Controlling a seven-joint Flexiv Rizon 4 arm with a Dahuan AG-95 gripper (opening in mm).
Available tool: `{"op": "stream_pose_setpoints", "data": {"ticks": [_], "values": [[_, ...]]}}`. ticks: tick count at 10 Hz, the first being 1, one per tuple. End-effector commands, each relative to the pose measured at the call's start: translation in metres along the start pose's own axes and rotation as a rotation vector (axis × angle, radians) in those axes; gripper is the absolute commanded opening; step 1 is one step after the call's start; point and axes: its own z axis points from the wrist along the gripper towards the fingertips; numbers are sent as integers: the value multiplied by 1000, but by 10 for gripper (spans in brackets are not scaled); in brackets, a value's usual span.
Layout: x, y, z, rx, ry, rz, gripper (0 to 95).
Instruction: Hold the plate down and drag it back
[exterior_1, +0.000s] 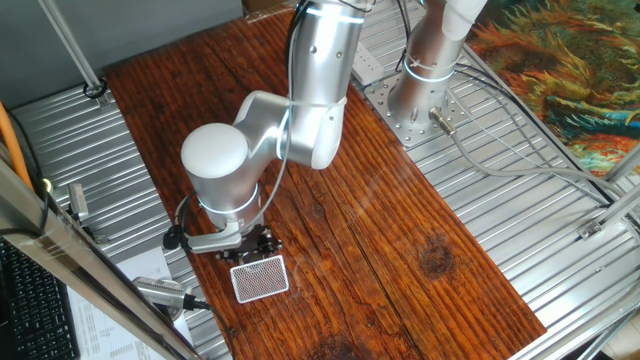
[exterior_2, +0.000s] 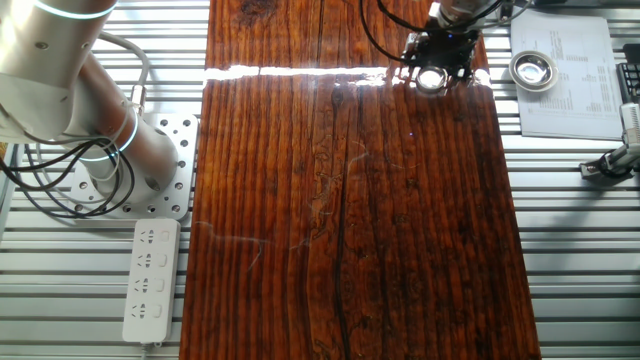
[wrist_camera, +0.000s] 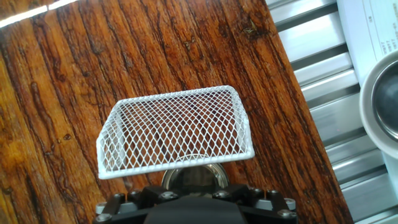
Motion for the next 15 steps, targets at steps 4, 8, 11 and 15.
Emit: {"op": "stream_pose_setpoints", "data": {"ticks": [4, 8, 11, 15], "values": [[-3, 2, 1, 3, -1, 17, 760], [-4, 3, 2, 6, 1, 16, 570], [-4, 3, 2, 8, 2, 16, 570], [-4, 3, 2, 9, 2, 28, 380]]}}
